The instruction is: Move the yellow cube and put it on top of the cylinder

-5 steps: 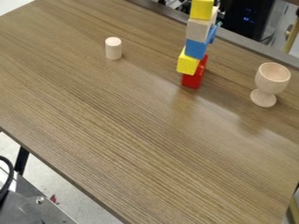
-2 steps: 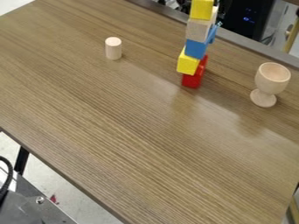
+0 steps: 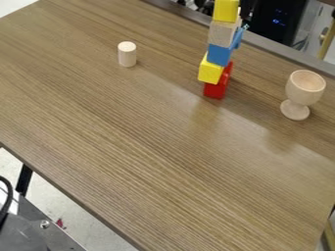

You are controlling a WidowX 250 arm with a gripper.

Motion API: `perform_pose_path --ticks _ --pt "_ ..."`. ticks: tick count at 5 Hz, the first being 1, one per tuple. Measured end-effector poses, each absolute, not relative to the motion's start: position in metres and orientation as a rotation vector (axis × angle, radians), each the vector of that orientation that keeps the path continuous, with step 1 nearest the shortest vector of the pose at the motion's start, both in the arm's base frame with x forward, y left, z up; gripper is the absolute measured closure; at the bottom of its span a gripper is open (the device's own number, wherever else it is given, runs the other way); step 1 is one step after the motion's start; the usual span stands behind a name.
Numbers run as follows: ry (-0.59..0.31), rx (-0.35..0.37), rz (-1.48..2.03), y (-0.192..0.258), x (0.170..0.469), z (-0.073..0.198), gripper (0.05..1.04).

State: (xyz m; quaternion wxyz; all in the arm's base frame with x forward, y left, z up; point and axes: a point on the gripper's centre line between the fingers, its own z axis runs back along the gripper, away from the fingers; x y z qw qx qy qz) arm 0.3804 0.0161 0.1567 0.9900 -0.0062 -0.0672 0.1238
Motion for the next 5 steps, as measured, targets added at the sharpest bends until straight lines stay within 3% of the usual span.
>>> perform_pose_path --ticks 1,2,5 --pt "-0.15 -0.013 0.265 0.0221 0.3825 0.1574 0.412" --pt "-0.153 -0.014 0.282 0.0239 0.3832 0.1569 0.509" --pt "-0.156 -0.004 0.294 0.0255 0.383 0.1575 0.509"
